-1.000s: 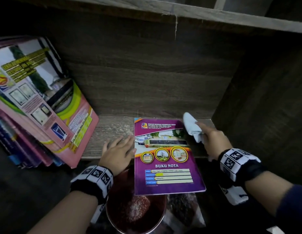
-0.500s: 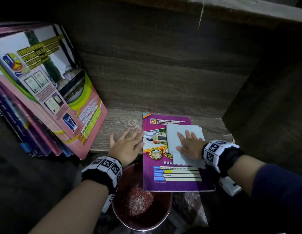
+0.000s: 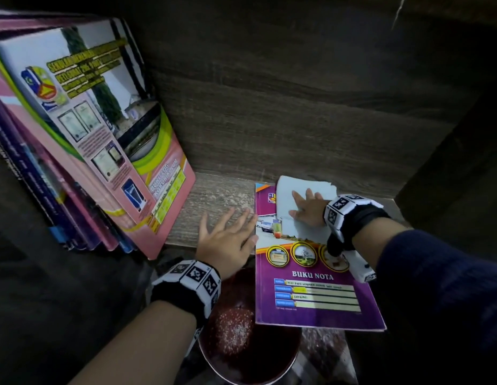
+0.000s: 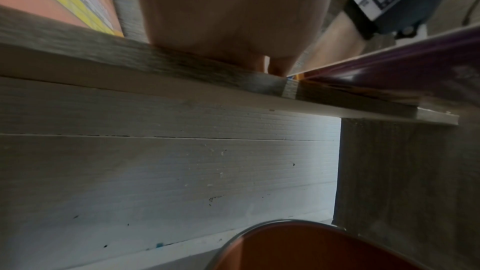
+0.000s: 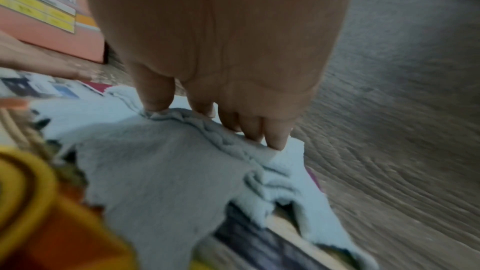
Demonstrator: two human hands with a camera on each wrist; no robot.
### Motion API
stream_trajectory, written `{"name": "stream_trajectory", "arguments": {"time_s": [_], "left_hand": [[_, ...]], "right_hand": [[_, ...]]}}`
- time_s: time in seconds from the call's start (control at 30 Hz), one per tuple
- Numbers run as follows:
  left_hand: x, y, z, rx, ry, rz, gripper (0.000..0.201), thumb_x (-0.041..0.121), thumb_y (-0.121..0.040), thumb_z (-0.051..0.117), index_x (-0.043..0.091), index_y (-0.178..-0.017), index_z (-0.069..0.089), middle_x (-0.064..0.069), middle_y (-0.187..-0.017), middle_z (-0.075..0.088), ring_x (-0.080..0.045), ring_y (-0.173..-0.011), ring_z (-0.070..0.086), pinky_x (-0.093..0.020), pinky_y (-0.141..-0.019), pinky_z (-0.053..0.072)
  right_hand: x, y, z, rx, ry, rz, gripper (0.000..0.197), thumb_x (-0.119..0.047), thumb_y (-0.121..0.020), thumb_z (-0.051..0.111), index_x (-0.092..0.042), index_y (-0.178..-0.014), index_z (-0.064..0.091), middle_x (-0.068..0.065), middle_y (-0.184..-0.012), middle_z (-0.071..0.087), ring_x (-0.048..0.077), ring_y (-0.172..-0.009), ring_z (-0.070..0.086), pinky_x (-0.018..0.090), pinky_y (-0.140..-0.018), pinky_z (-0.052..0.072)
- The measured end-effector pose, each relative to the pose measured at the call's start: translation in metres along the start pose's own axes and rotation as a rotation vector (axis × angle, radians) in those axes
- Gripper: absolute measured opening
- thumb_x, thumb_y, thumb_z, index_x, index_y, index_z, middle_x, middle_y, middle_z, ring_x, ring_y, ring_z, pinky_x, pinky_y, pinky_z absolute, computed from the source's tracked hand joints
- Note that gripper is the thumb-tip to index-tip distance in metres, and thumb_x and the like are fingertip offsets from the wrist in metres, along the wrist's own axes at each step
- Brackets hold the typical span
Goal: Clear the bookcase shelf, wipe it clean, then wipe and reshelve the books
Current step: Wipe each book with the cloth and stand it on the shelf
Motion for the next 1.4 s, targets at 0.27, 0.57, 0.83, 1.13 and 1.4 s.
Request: {"name": "stream_trajectory", "arguments": {"time_s": [0.27, 0.57, 0.83, 1.13, 1.4], "left_hand": [[0.001, 0.001, 0.001, -0.016, -0.035, -0.018, 0.052, 0.055, -0.101, 0.01, 0.045, -0.151, 0.005, 0.028, -0.157, -0.001, -0.003, -0.147, -0.008, -0.055, -0.114, -0.014], [0.002, 0.0, 0.003, -0.101, -0.069, -0.038, 0.052, 0.056, -0.1, 0.003, 0.047, -0.15, -0.004, 0.028, -0.155, -0.01, -0.003, -0.147, -0.011, -0.057, -0.114, -0.015], [0.001, 0.0, 0.003, -0.097, -0.058, -0.037, 0.052, 0.057, -0.099, 0.003, 0.049, -0.15, -0.004, 0.029, -0.155, -0.01, -0.003, -0.147, -0.01, -0.056, -0.114, -0.015], [0.0, -0.002, 0.005, -0.077, -0.054, -0.029, 0.053, 0.058, -0.099, 0.004, 0.049, -0.15, -0.003, 0.028, -0.156, -0.008, -0.004, -0.147, -0.009, -0.056, -0.114, -0.014], [-0.001, 0.0, 0.002, 0.007, -0.019, -0.012, 0.057, 0.06, -0.094, 0.0, 0.05, -0.15, 0.002, 0.029, -0.156, -0.002, -0.002, -0.147, -0.007, -0.056, -0.114, -0.014]], "right_hand": [[-0.048, 0.026, 0.019, -0.033, -0.016, -0.13, 0.07, -0.045, -0.101, 0.034, -0.019, -0.154, -0.003, 0.015, -0.16, -0.012, 0.039, -0.147, -0.004, 0.052, -0.117, 0.008], [-0.052, 0.123, 0.06, -0.039, 0.086, -0.176, 0.067, -0.049, -0.102, 0.023, -0.021, -0.153, -0.01, 0.016, -0.159, -0.015, 0.037, -0.147, -0.006, 0.051, -0.119, 0.011], [-0.044, 0.172, 0.108, -0.053, 0.09, -0.121, 0.067, -0.046, -0.103, 0.024, -0.022, -0.153, -0.011, 0.018, -0.158, -0.017, 0.035, -0.147, -0.008, 0.046, -0.12, 0.008], [0.049, 0.114, 0.062, 0.083, 0.062, 0.132, 0.069, -0.058, -0.097, 0.016, -0.022, -0.154, 0.002, 0.016, -0.16, 0.002, 0.033, -0.147, 0.008, 0.042, -0.115, 0.018], [0.048, 0.027, 0.005, 0.012, 0.064, 0.054, 0.068, -0.045, -0.101, 0.034, -0.016, -0.154, 0.002, 0.018, -0.16, -0.001, 0.037, -0.147, 0.006, 0.045, -0.117, 0.014]]}}
Point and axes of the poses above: each hand's wrist, its own y-axis away from the middle knuckle, its own z-axis out of the palm, x = y × z, the point moved 9 cm from there along -y, towards the middle knuckle
